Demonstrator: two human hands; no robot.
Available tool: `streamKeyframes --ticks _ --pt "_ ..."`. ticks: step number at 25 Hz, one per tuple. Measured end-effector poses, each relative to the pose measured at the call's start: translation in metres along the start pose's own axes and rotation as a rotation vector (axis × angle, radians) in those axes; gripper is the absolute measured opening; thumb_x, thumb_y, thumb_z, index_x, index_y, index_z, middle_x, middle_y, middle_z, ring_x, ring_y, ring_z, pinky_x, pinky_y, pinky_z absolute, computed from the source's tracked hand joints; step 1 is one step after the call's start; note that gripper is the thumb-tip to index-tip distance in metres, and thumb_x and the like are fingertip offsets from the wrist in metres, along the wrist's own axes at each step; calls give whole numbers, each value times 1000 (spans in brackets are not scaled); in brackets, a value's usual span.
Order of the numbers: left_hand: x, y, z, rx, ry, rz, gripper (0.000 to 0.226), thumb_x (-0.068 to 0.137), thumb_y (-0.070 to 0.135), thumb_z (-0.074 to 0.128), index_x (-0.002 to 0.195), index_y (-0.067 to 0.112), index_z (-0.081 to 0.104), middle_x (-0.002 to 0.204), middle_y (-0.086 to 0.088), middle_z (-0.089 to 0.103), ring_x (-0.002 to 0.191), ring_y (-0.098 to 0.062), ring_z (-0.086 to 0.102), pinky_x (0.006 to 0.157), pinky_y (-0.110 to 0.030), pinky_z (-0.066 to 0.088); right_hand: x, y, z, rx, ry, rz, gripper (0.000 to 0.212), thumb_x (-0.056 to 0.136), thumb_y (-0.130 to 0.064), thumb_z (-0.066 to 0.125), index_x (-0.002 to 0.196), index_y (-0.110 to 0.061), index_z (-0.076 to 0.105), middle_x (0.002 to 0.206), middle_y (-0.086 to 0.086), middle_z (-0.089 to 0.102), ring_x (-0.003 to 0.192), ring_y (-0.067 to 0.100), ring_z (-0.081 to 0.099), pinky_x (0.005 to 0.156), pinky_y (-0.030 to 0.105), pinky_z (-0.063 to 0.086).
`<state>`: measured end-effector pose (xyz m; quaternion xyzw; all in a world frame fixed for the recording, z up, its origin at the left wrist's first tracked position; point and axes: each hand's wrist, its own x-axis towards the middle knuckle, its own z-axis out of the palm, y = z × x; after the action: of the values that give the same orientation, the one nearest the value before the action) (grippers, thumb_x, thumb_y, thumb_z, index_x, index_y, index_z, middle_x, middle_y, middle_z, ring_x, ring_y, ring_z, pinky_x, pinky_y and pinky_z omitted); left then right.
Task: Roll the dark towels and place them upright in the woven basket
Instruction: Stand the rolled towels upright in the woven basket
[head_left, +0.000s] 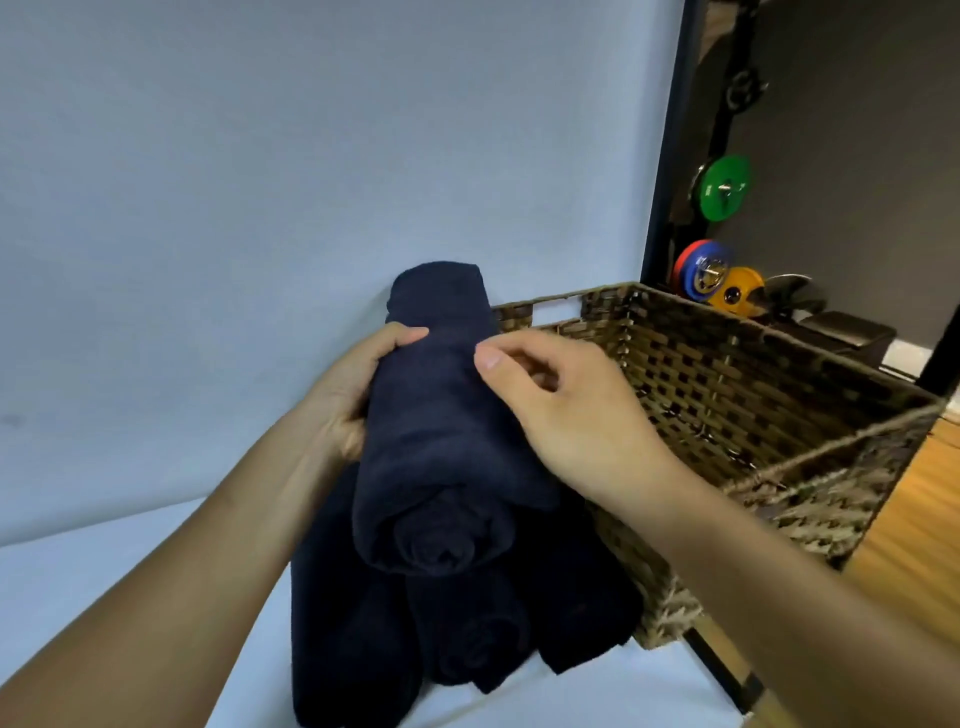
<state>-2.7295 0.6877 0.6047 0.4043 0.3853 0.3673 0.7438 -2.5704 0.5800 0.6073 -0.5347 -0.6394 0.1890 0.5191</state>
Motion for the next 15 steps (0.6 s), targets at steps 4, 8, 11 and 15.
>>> streamKeyframes --ticks 4,8,11,15 --pt "0 21 23 -89 -148 91 33 88 29 58 98 3 77 109 -16 72 96 -27 71 89 -38 53 64 3 -13 275 61 216 33 73 -40 83 84 -16 63 78 -3 69 61 4 63 55 20 49" --pt "21 33 49 -153 -130 195 49 91 46 57 118 7 69 115 -15 71 104 -29 70 94 -40 52 94 19 -31 614 -298 528 79 61 -58 83 126 -17 62 115 5 72 103 23 70 94 40 52" --pt "41 35 79 -103 -57 250 53 97 54 46 118 10 68 105 -13 74 93 -26 73 83 -35 55 105 29 -44 758 -306 485 51 82 -51 66 119 -16 64 106 4 75 94 18 72 83 29 55" --pt "59 26 115 376 76 365 63 98 66 28 133 23 59 134 3 62 118 -13 60 100 -28 41 115 52 -97 801 -308 389 45 94 -40 52 127 -11 60 107 3 72 92 15 70 89 29 55"
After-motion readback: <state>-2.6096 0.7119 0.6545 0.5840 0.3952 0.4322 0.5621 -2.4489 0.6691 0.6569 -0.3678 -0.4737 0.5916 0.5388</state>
